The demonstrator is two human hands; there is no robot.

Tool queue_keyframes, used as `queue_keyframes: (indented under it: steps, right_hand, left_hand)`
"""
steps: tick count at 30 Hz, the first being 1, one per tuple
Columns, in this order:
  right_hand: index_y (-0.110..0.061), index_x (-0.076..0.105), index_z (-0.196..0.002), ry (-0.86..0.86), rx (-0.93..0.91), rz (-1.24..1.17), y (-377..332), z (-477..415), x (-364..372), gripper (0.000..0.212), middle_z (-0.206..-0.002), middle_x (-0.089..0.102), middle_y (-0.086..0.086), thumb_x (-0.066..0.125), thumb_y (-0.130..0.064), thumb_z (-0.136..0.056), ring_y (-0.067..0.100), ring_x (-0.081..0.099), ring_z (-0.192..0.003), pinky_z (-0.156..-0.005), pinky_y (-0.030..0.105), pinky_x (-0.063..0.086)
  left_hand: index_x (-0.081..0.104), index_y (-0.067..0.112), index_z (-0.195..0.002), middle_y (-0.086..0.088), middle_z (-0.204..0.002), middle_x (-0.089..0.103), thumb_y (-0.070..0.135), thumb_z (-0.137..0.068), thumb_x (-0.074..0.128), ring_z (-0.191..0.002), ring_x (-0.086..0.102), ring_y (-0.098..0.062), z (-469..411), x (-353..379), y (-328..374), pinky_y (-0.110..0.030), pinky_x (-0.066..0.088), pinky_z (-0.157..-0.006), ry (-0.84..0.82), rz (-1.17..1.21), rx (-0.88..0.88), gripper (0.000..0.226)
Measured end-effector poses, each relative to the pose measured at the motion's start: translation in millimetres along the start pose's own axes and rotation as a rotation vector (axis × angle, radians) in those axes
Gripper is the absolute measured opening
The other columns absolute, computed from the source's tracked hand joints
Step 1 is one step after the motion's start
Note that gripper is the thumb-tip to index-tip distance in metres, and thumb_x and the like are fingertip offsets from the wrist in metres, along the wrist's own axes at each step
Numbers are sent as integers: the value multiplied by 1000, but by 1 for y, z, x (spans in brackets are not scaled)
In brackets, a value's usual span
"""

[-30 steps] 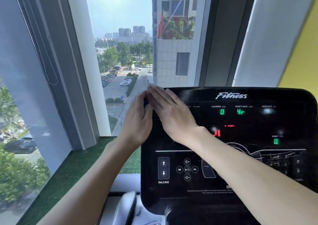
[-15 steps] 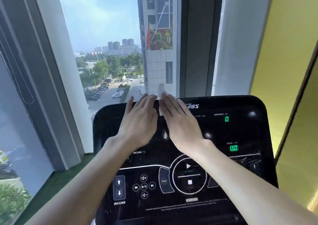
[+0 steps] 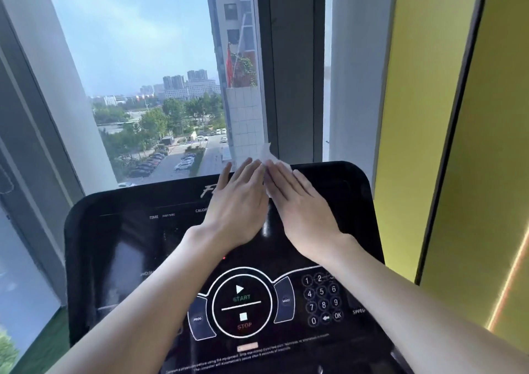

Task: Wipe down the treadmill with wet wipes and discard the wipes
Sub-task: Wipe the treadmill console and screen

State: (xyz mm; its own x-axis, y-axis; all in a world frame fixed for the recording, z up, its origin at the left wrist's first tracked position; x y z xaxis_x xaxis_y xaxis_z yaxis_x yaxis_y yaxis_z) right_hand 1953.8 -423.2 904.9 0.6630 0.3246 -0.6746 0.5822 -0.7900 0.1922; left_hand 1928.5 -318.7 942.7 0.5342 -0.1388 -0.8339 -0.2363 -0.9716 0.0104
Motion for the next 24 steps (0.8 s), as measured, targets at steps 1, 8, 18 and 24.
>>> queue_keyframes:
  steps: [1, 8, 18, 24]
  right_hand:
    - [-5, 29, -155, -9, -4, 6, 10, 6, 0, 61, -164, 21, 10, 21, -14, -95, 23, 18, -152, -124, 41, 20]
    - [-7, 16, -157, -8, 275, -79, 85, 42, -7, 71, -166, 4, 4, 40, 6, -91, 18, 4, -154, -125, 36, 11]
    - [-10, -1, -157, -97, 410, -223, 107, 101, 1, 80, -165, -12, 1, 44, 13, -95, 11, -11, -151, -122, 23, -1]
    - [-20, -13, -155, -113, 476, -329, 84, 163, 21, 96, -163, -22, -6, 45, 20, -89, 10, -15, -152, -122, 20, 7]
  left_hand:
    - [22, 14, -156, -1, -162, 25, 26, -103, 25, -152, 9, -13, -3, 2, 6, -42, -1, -124, -6, -2, 8, 54]
    - [21, 14, -156, -1, -164, 20, 27, -105, 25, -152, 5, -12, -20, 12, 41, -42, -1, -124, -36, 1, 101, 52]
    - [20, 24, -156, -2, -166, 5, 30, -103, 28, -153, -4, -21, -45, 41, 105, -56, 0, -121, -126, -94, 274, 54]
    - [23, 31, -154, -1, -165, 7, 32, -102, 30, -152, -4, -31, -51, 54, 131, -63, -4, -118, -121, -163, 324, 52]
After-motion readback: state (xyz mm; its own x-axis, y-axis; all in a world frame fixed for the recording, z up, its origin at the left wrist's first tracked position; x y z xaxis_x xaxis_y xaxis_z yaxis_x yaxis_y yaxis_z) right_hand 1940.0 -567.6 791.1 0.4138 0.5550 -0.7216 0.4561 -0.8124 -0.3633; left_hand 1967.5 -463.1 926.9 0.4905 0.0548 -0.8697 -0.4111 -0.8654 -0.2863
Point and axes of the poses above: each hand's wrist, its own z-axis away from the middle knuckle, its own x-axis out of the palm, y = z × x, the point moved 6 cm from there along -z, towards the middle knuckle
